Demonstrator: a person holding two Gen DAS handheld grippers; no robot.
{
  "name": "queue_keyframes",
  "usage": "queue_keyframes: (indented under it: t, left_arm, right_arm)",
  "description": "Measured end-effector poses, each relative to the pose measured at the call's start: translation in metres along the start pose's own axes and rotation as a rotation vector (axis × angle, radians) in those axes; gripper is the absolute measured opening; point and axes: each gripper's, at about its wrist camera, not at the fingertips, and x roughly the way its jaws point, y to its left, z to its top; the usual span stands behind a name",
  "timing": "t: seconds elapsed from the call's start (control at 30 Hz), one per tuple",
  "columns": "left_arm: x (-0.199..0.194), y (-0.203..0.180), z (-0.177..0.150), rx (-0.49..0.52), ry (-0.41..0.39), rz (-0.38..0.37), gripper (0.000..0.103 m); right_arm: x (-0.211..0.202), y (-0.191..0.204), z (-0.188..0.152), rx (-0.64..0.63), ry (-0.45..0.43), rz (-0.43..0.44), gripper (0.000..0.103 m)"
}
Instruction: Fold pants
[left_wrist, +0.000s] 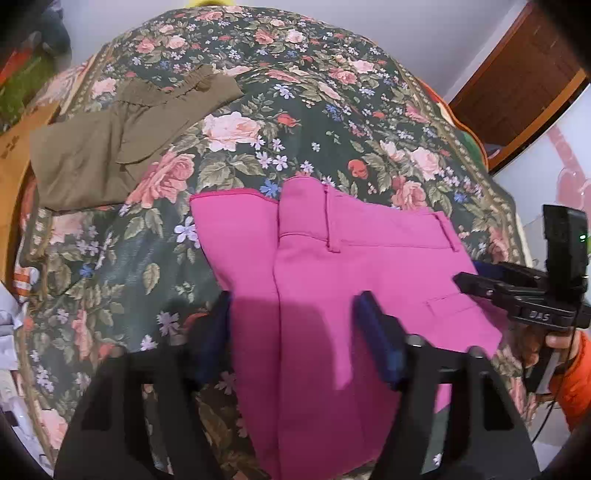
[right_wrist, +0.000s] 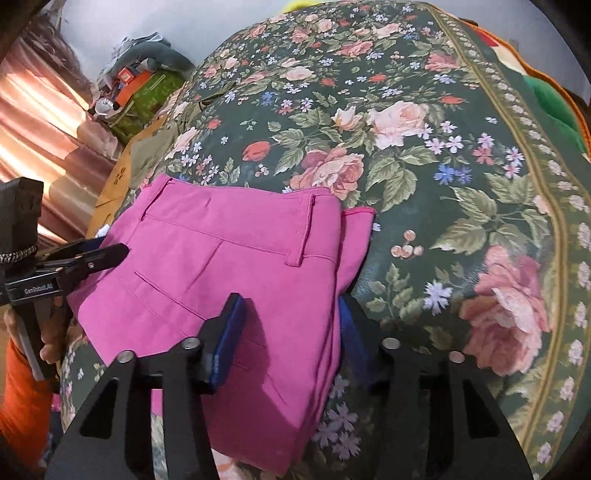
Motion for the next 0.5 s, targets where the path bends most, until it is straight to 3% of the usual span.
queue_keyframes:
  t: [0.07, 0.17, 0.27, 0.5]
  left_arm:
    - [-0.003, -0.001, 0.002, 0.001, -0.005, -0.012, 0.036]
    - [-0.012, -0.004, 0.002, 0.008, -0.039, 0.009, 0.019]
    - [-0.019, -0.006, 0.003, 0.024, -0.061, 0.050, 0.012]
    - [-0.049, -0.010, 0.008, 0.050, -0.145, 0.128, 0.011]
  right_arm:
    - [0.000, -0.001, 0.001, 0.009, -0.002, -0.003, 0.032]
    - [-0.002, 0.001, 0.003, -0.006, -0.016, -0.020, 0.020]
    - [-0.007, 0.007, 0.006, -0.043, -0.036, -0.040, 0.011]
    - [-0.034, 0.034, 0.027, -0.140, -0.116, -0.043, 0.010]
